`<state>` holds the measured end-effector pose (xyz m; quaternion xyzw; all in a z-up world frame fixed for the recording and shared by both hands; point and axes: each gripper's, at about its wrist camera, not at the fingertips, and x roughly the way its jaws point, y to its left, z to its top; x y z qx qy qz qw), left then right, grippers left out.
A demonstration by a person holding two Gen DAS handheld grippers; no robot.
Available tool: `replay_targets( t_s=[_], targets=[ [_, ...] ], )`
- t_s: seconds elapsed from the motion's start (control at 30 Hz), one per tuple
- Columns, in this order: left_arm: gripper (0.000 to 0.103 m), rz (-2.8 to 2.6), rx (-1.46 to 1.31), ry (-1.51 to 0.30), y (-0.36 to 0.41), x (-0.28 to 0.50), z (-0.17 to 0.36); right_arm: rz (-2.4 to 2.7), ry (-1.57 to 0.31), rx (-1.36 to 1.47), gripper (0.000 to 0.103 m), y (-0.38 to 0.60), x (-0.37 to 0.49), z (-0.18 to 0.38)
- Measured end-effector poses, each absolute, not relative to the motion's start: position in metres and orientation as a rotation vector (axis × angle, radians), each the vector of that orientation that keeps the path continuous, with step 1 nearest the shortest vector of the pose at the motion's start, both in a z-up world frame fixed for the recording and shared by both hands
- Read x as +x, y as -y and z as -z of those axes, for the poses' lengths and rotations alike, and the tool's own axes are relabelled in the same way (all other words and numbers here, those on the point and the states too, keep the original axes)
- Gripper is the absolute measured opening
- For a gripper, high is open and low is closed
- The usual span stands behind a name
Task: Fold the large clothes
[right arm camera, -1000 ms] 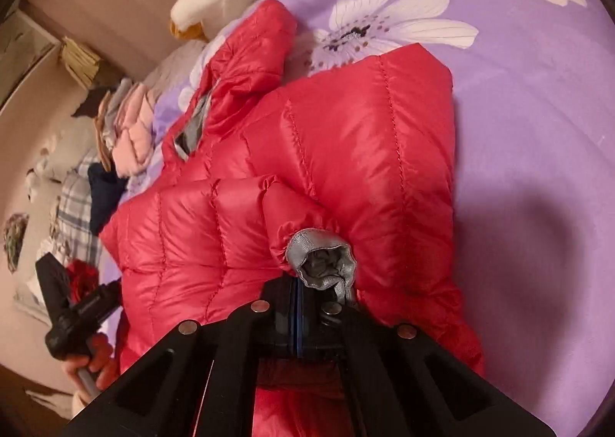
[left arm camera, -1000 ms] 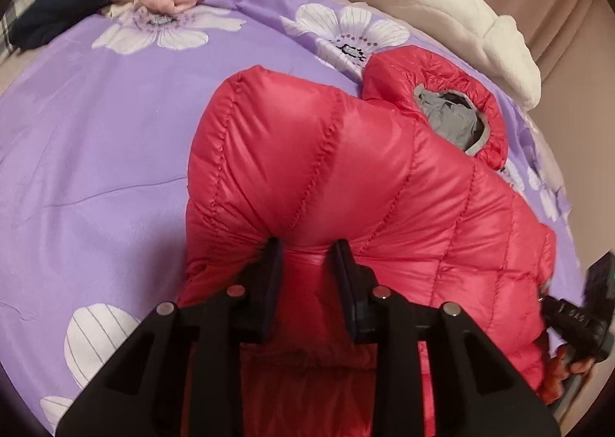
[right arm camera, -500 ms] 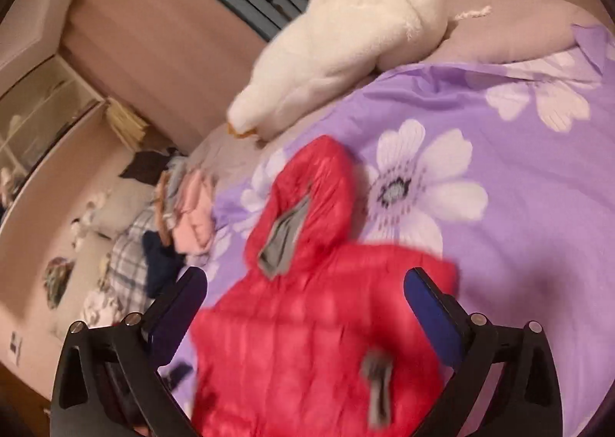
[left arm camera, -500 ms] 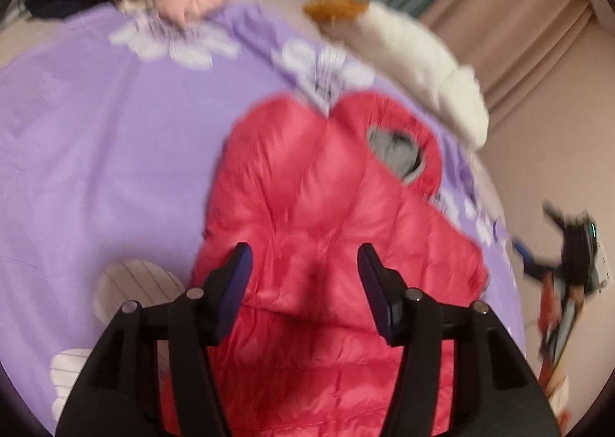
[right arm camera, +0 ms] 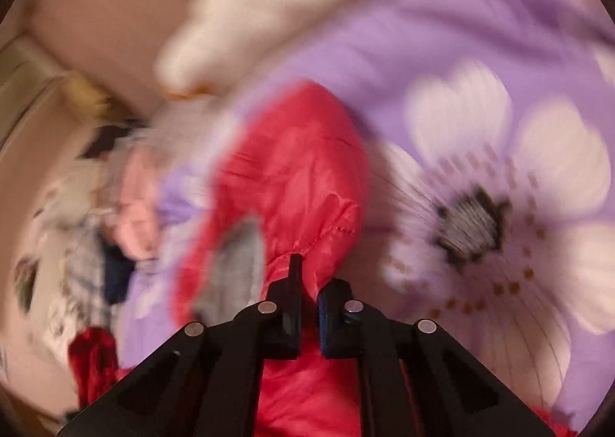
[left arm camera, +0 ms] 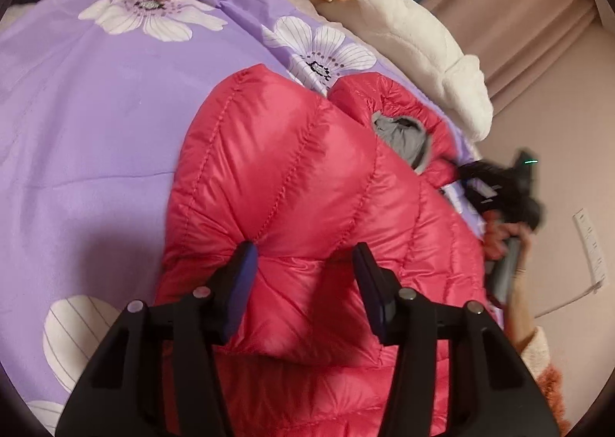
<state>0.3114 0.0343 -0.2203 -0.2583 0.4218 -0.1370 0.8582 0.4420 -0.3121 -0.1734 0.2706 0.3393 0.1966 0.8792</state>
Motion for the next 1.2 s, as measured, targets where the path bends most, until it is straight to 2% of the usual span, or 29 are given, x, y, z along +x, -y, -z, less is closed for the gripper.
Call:
replay_targets(
  t_s=[0.1,0.2,0.33,0.4,0.57,0.73,0.77,0.8,0.83,0.87,0.93,1.03,1.2],
  targets=[
    [0.052,0.275,-0.526,-0.878,-0.032,0.309,0.22,-0.536,-0.573,0.386,0.006,0.294,0.382,0.123],
    [0.052,0.282,-0.54,-0.866,-0.035,0.308,0.225,-0.664,-0.538,0.224,0.006,0.268,0.318,0.104],
    [0.052,0.268,-0.511,-0.849,-0.033,0.304,0.226,-0.765,-0.552,-0.031,0.006,0.223,0.251,0.114],
    [0.052,0.262,-0.496,-0.848,-0.031,0.304,0.227,-0.818,-0.64,-0.153,0.006,0.195,0.231,0.139],
    [0.052,0.279,-0.549,-0.843,-0.038,0.306,0.23,-0.778,-0.925,-0.165,0.006,0.203,0.225,0.192],
    [0.052,0.283,-0.564,-0.838,-0.038,0.305,0.23,-0.655,-0.887,0.004,0.011,0.248,0.229,0.163],
    [0.052,0.277,-0.552,-0.838,-0.036,0.305,0.229,-0.652,-0.864,0.066,0.02,0.256,0.235,0.154],
    [0.052,0.273,-0.543,-0.839,-0.035,0.304,0.229,-0.617,-0.828,0.148,0.049,0.269,0.246,0.14],
    [0.052,0.266,-0.527,-0.839,-0.032,0.304,0.228,-0.576,-0.8,0.202,0.07,0.276,0.254,0.133],
    [0.052,0.263,-0.518,-0.838,-0.031,0.304,0.229,-0.519,-0.777,0.277,0.102,0.286,0.264,0.126],
    [0.052,0.259,-0.501,-0.835,-0.029,0.303,0.229,-0.453,-0.808,0.483,0.103,0.306,0.296,0.123],
    [0.053,0.265,-0.514,-0.834,-0.03,0.304,0.23,-0.541,-0.774,1.011,0.103,0.347,0.34,0.144],
    [0.053,0.261,-0.509,-0.834,-0.028,0.306,0.23,-0.295,-0.914,1.194,0.102,0.357,0.404,0.196]
  ],
)
